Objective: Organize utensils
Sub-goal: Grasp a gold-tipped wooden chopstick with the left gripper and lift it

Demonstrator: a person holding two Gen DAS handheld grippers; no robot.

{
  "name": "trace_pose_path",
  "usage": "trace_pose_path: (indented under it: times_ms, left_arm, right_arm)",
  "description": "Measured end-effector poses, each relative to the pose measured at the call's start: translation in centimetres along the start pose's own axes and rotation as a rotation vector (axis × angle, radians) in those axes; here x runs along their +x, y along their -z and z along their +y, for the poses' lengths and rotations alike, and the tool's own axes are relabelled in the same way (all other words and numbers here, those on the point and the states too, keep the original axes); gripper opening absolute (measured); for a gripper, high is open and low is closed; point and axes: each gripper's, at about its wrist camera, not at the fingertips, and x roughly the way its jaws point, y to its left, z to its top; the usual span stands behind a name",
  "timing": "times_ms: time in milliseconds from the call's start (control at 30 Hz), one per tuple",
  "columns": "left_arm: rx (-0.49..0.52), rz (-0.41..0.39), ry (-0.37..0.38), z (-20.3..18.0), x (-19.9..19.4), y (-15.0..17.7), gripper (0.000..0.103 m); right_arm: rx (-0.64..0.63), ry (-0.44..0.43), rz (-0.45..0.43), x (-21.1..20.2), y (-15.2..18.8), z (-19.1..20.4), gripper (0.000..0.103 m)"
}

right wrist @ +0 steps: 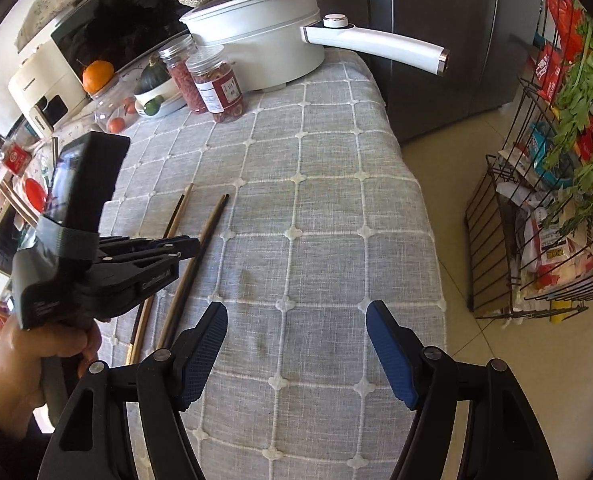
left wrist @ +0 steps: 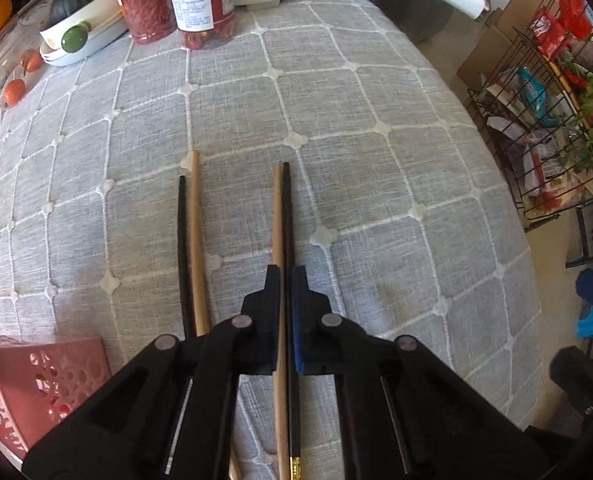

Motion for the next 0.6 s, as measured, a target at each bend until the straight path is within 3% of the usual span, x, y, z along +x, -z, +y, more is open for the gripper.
trace_pose_path:
  times_ms: [600]
  left_arm:
    - [0.027,0.036,-0.083,-1.8,1.9,-1.2,0.007]
  right_arm:
    - [0.047,0.005,0.032,0.9,0.0,-1.0,0.073]
